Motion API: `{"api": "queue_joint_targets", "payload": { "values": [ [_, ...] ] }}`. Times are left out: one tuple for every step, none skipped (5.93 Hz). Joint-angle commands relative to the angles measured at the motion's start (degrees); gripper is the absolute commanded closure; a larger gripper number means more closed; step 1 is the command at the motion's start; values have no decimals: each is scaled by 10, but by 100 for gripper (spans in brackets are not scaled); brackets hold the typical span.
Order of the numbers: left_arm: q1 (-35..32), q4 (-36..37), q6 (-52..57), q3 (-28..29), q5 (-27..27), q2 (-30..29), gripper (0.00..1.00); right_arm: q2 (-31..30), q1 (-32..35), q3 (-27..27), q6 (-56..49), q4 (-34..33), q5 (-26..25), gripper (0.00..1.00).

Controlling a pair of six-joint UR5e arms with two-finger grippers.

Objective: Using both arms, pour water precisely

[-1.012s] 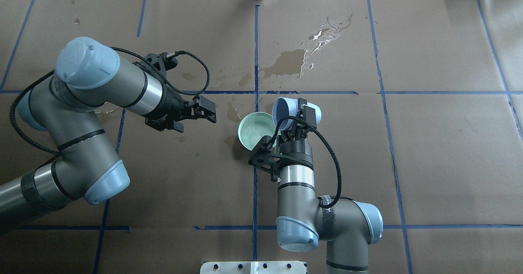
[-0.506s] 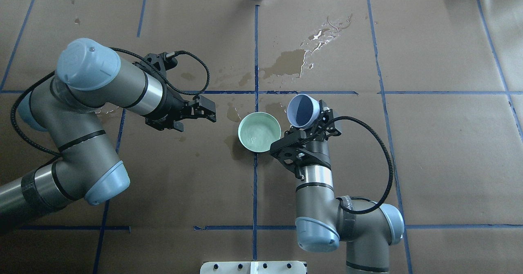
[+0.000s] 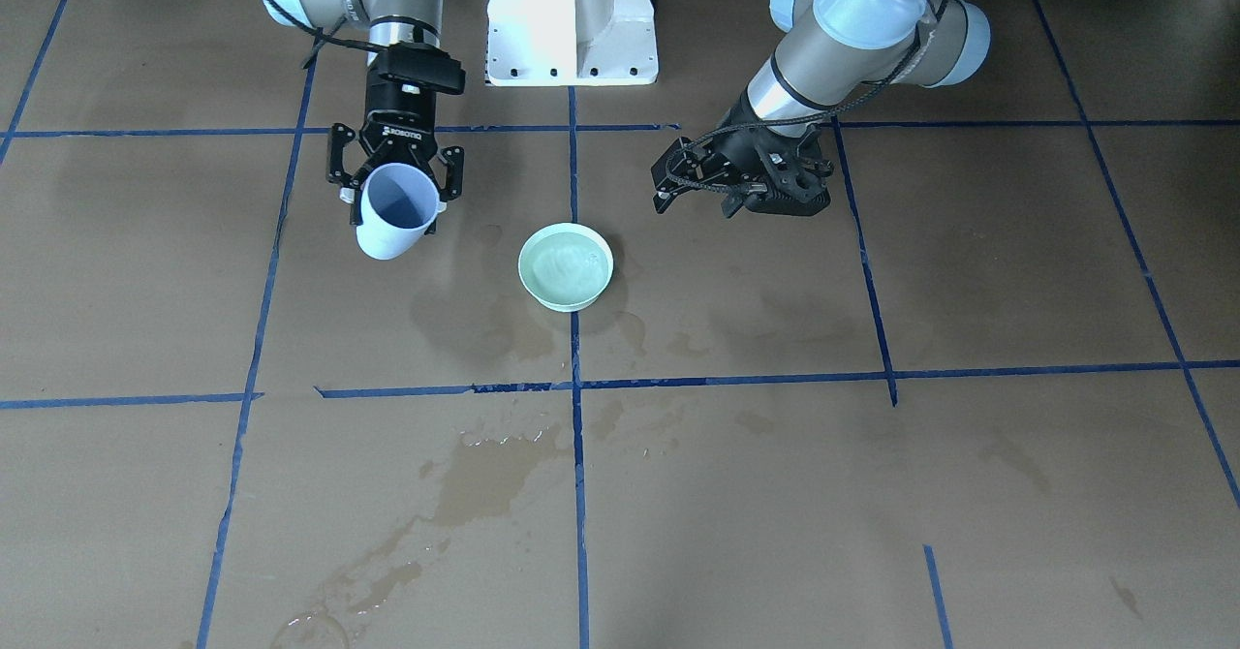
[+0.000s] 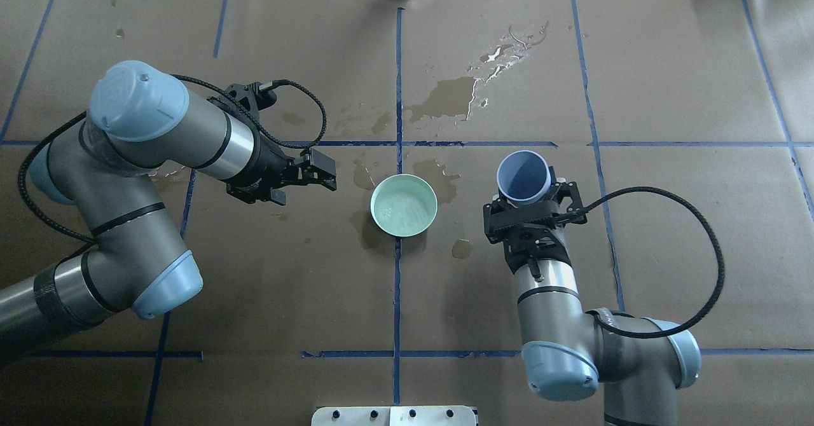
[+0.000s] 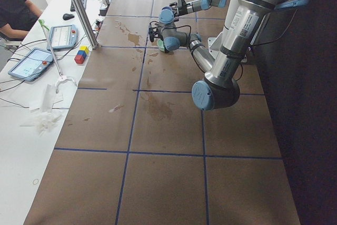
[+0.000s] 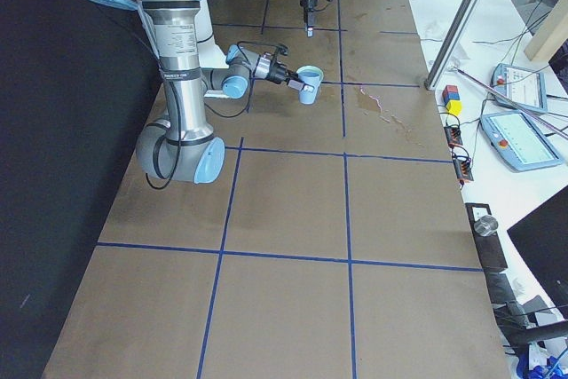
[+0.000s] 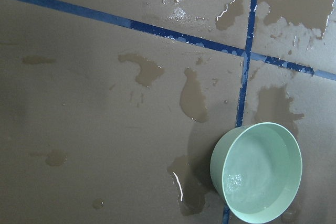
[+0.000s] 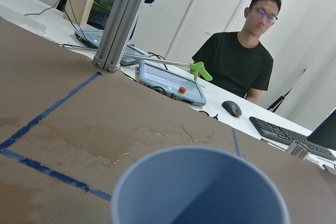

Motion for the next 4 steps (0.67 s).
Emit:
{"api": "queue_joint_targets", "payload": {
  "values": [
    [0, 1, 0, 0, 0, 0, 0, -78, 1, 35, 148, 2, 9, 99],
    [0, 1, 1, 0, -1, 0, 0, -116, 1, 29, 171, 100, 5, 99],
    [0, 1, 0, -1, 0, 0, 0, -188, 1, 22, 164, 224, 5, 99],
    [0, 1, 0, -1, 0, 0, 0, -226, 12, 12, 165, 271, 5, 99]
  ]
}}
